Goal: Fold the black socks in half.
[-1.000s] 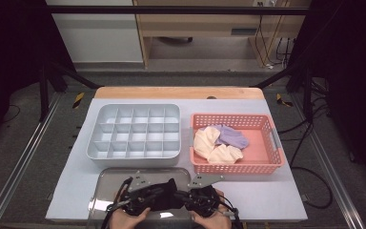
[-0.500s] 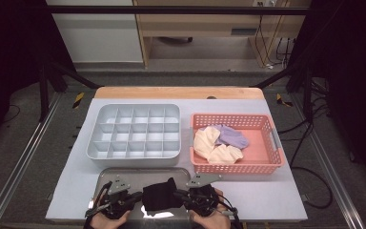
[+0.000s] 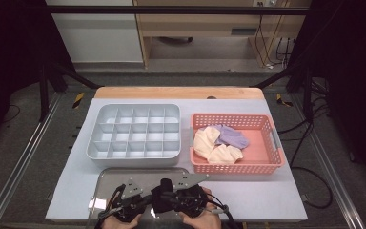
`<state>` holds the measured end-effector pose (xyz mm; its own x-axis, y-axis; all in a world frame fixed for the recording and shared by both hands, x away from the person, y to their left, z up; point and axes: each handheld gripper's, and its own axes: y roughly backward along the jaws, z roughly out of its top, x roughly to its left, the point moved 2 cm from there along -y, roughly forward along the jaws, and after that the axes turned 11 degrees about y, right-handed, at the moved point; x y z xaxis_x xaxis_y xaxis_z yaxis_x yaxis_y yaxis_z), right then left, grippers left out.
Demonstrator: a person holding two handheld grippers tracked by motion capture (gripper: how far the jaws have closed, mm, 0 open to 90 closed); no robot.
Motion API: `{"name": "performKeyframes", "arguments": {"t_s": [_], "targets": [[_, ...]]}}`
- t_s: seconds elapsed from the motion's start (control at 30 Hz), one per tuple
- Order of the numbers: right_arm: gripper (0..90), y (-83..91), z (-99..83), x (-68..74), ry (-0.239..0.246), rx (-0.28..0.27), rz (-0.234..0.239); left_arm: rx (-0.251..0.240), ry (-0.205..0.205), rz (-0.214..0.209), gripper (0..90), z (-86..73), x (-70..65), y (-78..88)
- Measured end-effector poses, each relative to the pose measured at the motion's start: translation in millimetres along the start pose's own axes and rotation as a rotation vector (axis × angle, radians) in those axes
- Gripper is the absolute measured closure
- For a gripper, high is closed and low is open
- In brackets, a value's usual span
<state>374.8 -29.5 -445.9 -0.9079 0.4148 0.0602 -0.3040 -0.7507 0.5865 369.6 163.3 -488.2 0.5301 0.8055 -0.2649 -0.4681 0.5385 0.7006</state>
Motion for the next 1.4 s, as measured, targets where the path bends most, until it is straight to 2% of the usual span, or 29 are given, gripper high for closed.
{"name": "performKeyframes", "arguments": {"t_s": [0.13,0.27,0.4,0.47,0.6,0.67,0.8,0.87,0.93,1.1,1.2,1.27,1.4], "targets": [[84.2,-8.5,1.9,5.5,0.023,0.02,0.031,0.001,-0.001,-0.001,89.1,0.1,-0.2,-0.2],[83.9,-19.1,-0.6,8.4,0.037,0.043,0.042,0.004,0.01,-0.006,89.1,0.6,2.0,0.7],[83.7,-24.7,-2.4,10.4,0.041,0.059,0.038,-0.037,0.051,-0.025,85.8,5.4,9.7,9.0],[83.6,-27.0,-3.7,10.2,0.042,0.062,0.037,-0.078,0.073,-0.037,83.9,11.0,13.6,16.4],[83.5,-29.1,-5.9,10.2,0.043,0.061,0.04,-0.167,0.064,-0.064,77.3,28.7,14.0,31.3],[83.4,-29.8,-6.4,11.1,0.04,0.063,0.036,-0.176,0.04,-0.075,72.3,35.3,10.9,33.8],[83.3,-31.9,-7.5,12.6,0.041,0.053,0.038,-0.152,-0.007,-0.088,62.7,43.7,-0.2,23.4],[83.3,-31.9,-7.1,13.1,0.047,0.055,0.039,-0.126,-0.028,-0.064,59.9,43.8,-3.4,15.6],[83.2,-31.4,-6.8,13.9,0.045,0.058,0.036,-0.109,-0.031,-0.036,58.6,42.0,-2.0,10.6],[81.7,-27.7,-6.7,12.1,0.044,0.069,0.047,-0.101,0.01,-0.036,57.7,32.6,8.9,10.6],[77.0,-23.0,-7.5,10.7,0.065,0.087,0.016,-0.104,0.041,-0.034,57.7,23.0,14.4,13.9],[76.9,-19.1,-8.8,8.6,0.069,0.093,-0.003,-0.106,0.055,-0.041,57.5,18.1,16.8,16.6],[75.7,-12.1,-10.1,3.5,0.056,0.089,-0.037,-0.111,0.072,-0.045,56.6,8.9,16.6,20.4]]}}
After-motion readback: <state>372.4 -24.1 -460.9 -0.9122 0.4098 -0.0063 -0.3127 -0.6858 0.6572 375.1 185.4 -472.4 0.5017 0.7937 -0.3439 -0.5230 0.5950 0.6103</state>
